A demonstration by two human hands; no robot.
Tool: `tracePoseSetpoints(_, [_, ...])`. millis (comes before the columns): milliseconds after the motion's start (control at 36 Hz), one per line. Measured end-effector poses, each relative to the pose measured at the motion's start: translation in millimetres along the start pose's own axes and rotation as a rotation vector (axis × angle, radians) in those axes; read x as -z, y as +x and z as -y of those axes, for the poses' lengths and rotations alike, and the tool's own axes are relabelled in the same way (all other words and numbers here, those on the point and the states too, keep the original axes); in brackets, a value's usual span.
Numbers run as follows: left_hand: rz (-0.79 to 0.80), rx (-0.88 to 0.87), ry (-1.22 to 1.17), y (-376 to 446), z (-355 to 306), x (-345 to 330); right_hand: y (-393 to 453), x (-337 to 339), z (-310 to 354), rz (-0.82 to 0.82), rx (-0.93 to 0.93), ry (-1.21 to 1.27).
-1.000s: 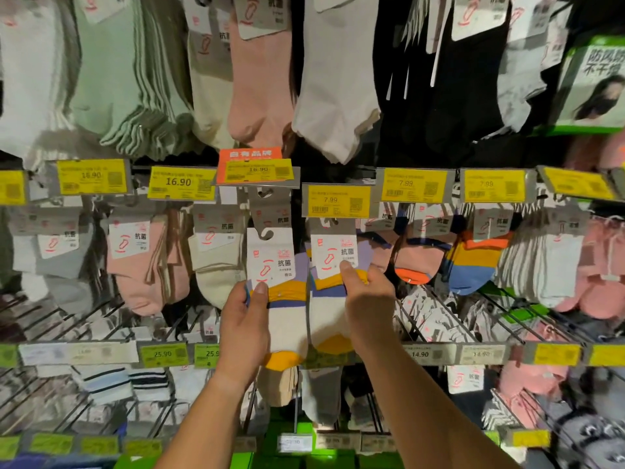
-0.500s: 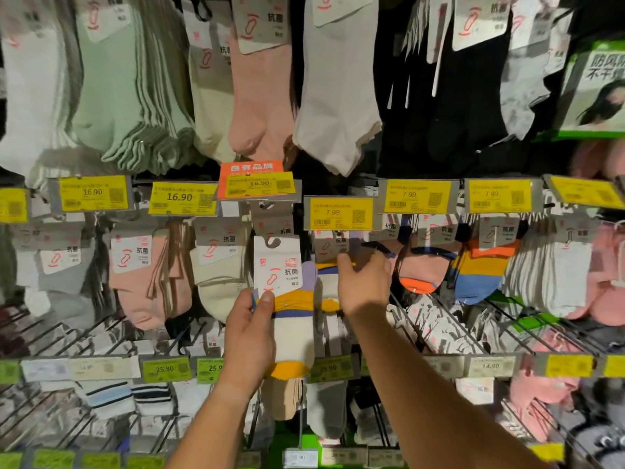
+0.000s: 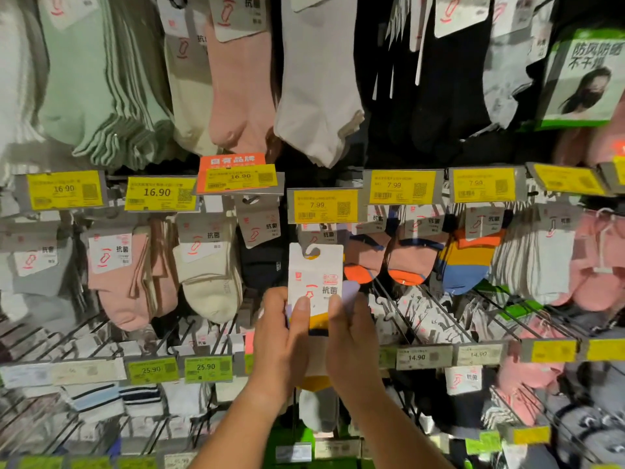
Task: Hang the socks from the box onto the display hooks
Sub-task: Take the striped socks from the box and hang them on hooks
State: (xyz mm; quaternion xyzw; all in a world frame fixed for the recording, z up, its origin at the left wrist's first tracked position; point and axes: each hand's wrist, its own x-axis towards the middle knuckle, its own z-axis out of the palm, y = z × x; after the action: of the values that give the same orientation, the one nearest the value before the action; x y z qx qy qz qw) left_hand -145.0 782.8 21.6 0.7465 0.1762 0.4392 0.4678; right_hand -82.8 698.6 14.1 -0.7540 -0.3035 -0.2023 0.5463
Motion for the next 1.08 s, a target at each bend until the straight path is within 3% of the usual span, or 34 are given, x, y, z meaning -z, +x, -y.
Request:
tracePoseSetpoints(111, [-0.038, -0.047, -0.023, 12, -17, -7, 23, 3, 4, -0.128, 0.144, -0.072])
tracePoseSetpoints(139, [-0.042, -0.067, -0.009, 15, -21, -8, 29, 5, 9, -0.096, 0.111, 0.055])
tracePoseSetpoints(194, [-0.034, -0.099, 0.0, 21, -27, -9, 38, 1, -1, -0.088, 0.272, -0.08])
tracePoseSetpoints(278, [0.002, -0.093, 0.004, 28, -29, -11, 52, 5, 2, -0.014, 0.245, -0.215])
tracePoseSetpoints(389, [0.033, -0.02, 0.009, 27, -19, -15, 48, 3, -6, -0.022, 0.087, -0.103])
tracePoseSetpoints(472, [0.031, 0.026, 0.01, 25, -16, -16, 44, 1, -7, 0.059, 0.149, -0.203])
tracePoseSetpoints(583, [0.029, 0.066, 0.099, 39, -17, -19, 61, -13, -19, -0.028, 0.263, -0.348])
tracePoseSetpoints(639, [0.057, 0.124, 0.198, 55, -15, -23, 77, -15, -14, -0.03, 0.165, -0.347])
tracePoseSetpoints(694, [0.099, 0.177, 0.304, 74, -10, -28, 93, -23, -16, 0.087, -0.026, -0.388])
tracePoseSetpoints(806, [0.16, 0.293, 0.414, 105, 6, -39, 113, -38, -22, 0.312, -0.142, -0.411])
tracePoseSetpoints(889, [0.157, 0.332, 0.411, 114, 12, -43, 117, -40, -19, 0.343, -0.352, -0.249])
tracePoseSetpoints(1028, [0.177, 0.342, 0.435, 112, 19, -41, 119, -42, -21, 0.43, -0.295, -0.385])
tracePoseSetpoints(1083, [0.163, 0.346, 0.468, 105, 19, -37, 118, -44, -25, 0.418, -0.315, -0.327])
